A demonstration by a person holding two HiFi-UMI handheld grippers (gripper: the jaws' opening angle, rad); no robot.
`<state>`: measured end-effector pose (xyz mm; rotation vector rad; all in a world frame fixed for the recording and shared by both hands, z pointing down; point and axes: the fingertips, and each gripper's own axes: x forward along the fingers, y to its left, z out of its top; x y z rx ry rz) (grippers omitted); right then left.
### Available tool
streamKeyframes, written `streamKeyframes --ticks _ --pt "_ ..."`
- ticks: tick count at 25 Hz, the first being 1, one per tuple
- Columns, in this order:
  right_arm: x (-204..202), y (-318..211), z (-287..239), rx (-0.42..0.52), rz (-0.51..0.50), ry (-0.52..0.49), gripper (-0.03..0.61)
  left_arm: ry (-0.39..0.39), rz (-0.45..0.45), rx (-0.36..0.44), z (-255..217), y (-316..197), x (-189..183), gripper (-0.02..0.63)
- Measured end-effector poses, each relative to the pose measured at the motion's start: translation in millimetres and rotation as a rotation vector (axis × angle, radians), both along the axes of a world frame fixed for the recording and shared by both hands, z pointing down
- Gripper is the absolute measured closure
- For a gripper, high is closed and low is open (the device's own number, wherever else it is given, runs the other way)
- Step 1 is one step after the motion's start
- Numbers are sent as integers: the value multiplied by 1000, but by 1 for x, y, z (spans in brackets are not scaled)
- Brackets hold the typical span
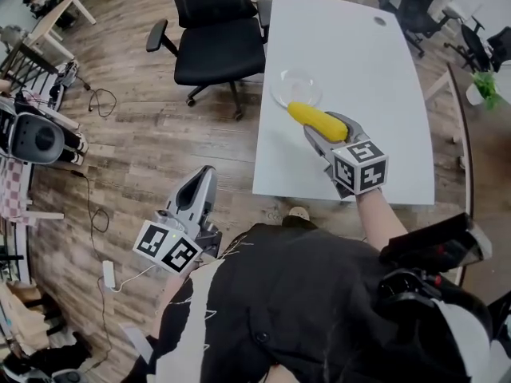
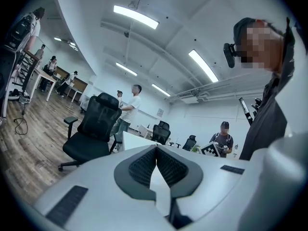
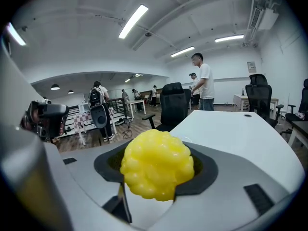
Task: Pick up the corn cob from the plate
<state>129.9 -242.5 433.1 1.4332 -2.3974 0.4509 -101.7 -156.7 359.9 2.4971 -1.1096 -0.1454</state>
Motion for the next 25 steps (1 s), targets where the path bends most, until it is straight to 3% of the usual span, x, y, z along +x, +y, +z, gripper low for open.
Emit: streamKeyframes --ticks 25 --pt "-49 101 -15 62 30 5 321 24 147 11 1 53 -10 599"
